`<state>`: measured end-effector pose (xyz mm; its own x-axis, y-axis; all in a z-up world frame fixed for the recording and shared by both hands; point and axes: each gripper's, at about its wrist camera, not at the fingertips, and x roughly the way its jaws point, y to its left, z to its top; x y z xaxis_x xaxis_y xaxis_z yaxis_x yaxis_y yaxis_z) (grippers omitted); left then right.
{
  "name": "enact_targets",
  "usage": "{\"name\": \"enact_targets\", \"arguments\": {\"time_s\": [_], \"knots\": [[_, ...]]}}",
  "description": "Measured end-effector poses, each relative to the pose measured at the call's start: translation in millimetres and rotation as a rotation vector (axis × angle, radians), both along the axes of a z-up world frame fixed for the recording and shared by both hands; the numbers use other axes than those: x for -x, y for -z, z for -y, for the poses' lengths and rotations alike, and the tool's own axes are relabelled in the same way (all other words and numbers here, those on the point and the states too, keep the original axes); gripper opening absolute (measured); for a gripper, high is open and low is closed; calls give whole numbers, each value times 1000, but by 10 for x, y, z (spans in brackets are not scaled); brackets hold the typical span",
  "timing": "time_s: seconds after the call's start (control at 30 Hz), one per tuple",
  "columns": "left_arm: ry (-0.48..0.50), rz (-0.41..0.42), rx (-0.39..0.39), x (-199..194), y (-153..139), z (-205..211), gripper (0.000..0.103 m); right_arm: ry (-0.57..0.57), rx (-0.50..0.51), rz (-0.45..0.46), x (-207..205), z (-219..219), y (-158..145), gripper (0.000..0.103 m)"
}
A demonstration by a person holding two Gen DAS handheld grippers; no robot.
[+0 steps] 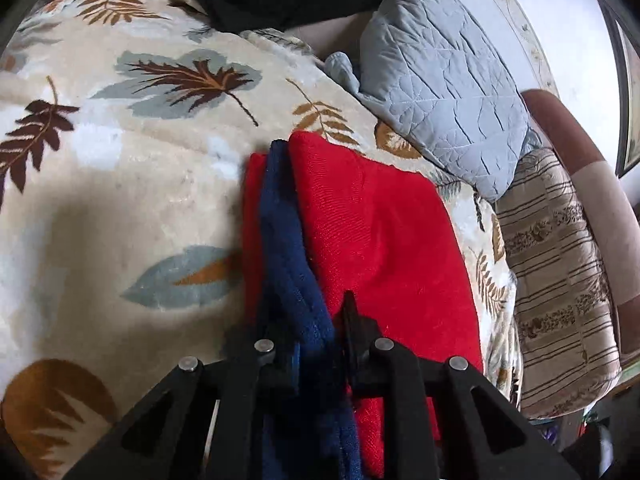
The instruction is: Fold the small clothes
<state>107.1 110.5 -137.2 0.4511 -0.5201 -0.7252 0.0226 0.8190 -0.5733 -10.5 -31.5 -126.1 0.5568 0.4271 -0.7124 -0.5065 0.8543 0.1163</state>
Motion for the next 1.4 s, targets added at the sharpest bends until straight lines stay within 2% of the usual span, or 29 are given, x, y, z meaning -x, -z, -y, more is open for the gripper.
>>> {"name": "enact_targets", "arguments": {"time_s": [0.1,0.23,0.27,0.33,0.47,0.53,0.63,0.67,0.73,0.77,0.83,0.87,0.9,0.93,1.07,1.1,1.17,1.2,1.23,1.27,1.33,1.37,1.4], "knots": [[-2,5,25,28,22,-61,18,50,-97,-2,103,262,-163,60],[8,20,72,38,108,-162,19,181,-209,12,143,729,-383,67],[9,3,107,14,133,-206,19,203,-231,4,134,823,-409,71],[5,-8,107,29,116,-246,19,231,-244,-19,129,940,-411,71],[-4,2,-23,194,-93,-185,22,275,-289,-59,96,1153,-382,71],[-17,34,-60,318,-238,-186,18,295,-315,-83,97,1239,-326,71],[15,152,-22,581,-580,-79,20,306,-336,-98,52,1331,-246,71],[27,166,-19,619,-610,-27,21,315,-342,-98,57,1356,-242,71],[69,177,-45,661,-581,141,30,335,-379,-113,24,1448,-206,71],[85,160,-82,642,-478,210,30,346,-398,-120,10,1489,-198,71],[42,57,-254,539,-114,265,30,371,-440,-143,-36,1590,-176,71],[10,46,-227,530,56,164,31,380,-463,-158,-58,1644,-161,71],[-7,58,-178,543,68,89,31,384,-484,-175,-89,1690,-143,71],[-13,52,-164,547,55,60,31,392,-514,-212,-133,1762,-105,74],[-25,50,-222,575,-209,138,30,416,-603,-340,-450,1962,81,75],[-29,89,-227,598,-345,175,33,418,-628,-379,-550,1991,138,75],[-29,172,-233,617,-562,253,44,398,-668,-438,-687,1998,225,75],[-22,207,-235,600,-629,301,59,398,-670,-465,-757,1986,258,75],[-14,242,-244,566,-680,356,66,388,-669,-472,-799,1967,268,75],[-5,269,-282,480,-671,449,66,368,-674,-484,-871,1934,275,75],[-6,209,-345,287,-517,531,66,365,-703,-504,-968,1897,307,75],[-13,134,-412,146,-295,565,66,352,-724,-528,-1035,1859,350,75],[-31,77,-450,89,-142,547,61,332,-713,-554,-1089,1802,398,73]]}}
